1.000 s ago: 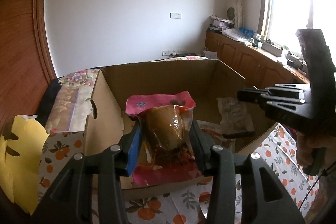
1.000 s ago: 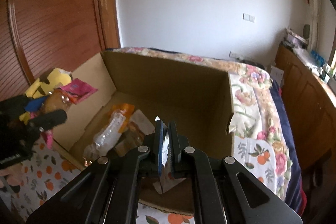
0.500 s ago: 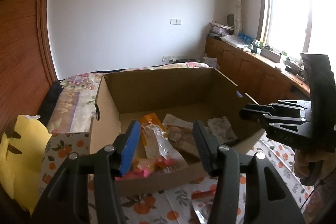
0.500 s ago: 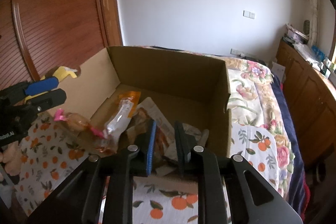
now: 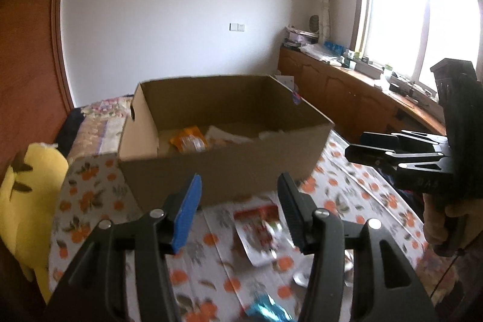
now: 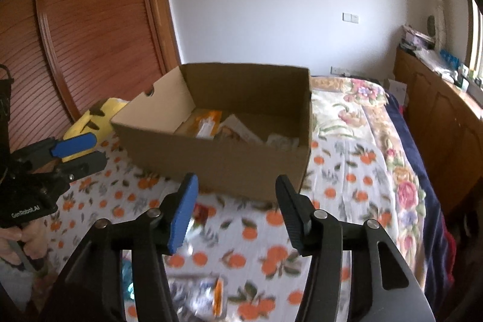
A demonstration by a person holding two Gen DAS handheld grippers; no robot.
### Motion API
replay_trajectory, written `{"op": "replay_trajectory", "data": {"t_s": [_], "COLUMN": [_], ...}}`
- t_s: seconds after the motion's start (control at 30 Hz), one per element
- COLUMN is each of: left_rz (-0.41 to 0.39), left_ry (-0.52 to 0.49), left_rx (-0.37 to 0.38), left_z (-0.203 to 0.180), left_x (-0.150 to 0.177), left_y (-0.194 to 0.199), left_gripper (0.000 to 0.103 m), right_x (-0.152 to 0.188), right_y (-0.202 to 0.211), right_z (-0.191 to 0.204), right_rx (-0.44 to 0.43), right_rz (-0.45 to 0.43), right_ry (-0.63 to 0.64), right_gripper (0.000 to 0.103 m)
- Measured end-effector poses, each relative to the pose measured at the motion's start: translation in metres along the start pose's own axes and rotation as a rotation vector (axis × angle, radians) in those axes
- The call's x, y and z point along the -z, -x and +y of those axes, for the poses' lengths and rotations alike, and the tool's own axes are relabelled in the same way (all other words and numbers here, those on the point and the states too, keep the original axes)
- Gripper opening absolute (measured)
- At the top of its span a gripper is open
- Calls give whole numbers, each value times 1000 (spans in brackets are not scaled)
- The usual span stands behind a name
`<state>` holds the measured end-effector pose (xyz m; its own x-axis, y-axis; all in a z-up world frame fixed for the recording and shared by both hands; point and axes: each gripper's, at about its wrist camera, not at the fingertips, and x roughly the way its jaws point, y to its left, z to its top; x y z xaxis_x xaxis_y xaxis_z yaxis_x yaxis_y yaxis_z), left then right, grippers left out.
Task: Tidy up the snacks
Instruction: 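Move both tools back over the remaining snacks on the table, then grasp the teal wrapper with left tool while right tool grasps silver pouch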
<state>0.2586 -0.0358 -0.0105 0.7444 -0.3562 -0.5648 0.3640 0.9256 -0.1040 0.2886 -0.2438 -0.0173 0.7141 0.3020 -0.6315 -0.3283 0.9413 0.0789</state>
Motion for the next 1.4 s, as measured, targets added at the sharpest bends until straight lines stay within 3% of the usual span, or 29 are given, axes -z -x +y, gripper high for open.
{"op": "replay_trajectory", "data": {"t_s": [0.37, 0.57, 1.07, 1.4], "left_rz": [38, 96, 218, 265], "left_ry": [0, 20, 41, 30], "left_rx": [-13, -17, -37, -56], "left_z": [-19, -26, -43, -50], "left_x": [59, 88, 125, 137], "left_y": [19, 13, -3, -16], "left_gripper": [53, 53, 53, 52], "right_x": [73, 103, 122, 125], "right_y": [3, -18, -34, -38], "right_z": [9, 10, 25, 16], "right_rx": [-14, -31, -69, -96], "right_rz": [26, 64, 107, 116], "right_ry": [-40, -69, -7, -51], "right_gripper": [71, 72, 72, 72]}}
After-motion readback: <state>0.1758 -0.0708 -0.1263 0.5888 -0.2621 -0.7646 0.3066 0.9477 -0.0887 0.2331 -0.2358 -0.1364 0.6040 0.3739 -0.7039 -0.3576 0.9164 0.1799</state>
